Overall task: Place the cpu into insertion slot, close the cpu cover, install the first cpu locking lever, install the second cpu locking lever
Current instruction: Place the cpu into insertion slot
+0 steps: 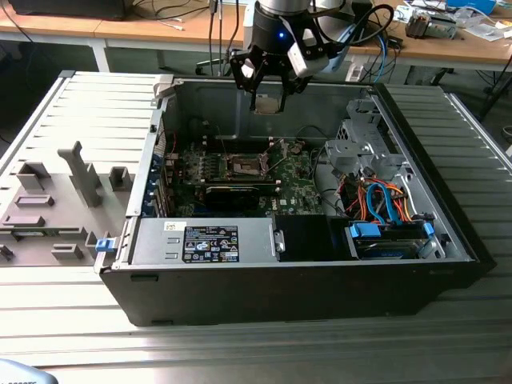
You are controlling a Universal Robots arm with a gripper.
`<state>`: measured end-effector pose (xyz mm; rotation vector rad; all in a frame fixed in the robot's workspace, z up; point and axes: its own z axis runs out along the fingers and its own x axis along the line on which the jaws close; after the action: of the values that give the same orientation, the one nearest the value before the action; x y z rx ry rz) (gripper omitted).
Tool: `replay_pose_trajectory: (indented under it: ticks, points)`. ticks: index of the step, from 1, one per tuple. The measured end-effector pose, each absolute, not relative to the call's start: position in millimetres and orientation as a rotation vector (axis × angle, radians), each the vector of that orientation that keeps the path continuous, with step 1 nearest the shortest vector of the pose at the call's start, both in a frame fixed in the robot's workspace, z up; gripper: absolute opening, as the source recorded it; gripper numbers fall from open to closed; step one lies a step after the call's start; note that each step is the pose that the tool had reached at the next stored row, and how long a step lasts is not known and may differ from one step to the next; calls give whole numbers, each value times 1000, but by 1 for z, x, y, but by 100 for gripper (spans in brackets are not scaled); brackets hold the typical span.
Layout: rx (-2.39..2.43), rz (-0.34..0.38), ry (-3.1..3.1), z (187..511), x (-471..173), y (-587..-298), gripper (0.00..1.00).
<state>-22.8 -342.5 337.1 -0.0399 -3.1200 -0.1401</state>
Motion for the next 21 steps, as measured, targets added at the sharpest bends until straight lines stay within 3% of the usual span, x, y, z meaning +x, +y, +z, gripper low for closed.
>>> replay_pose_trajectory:
  ticks: [21]
  points:
    - [-40, -140, -3120, 333, -23, -342, 55]
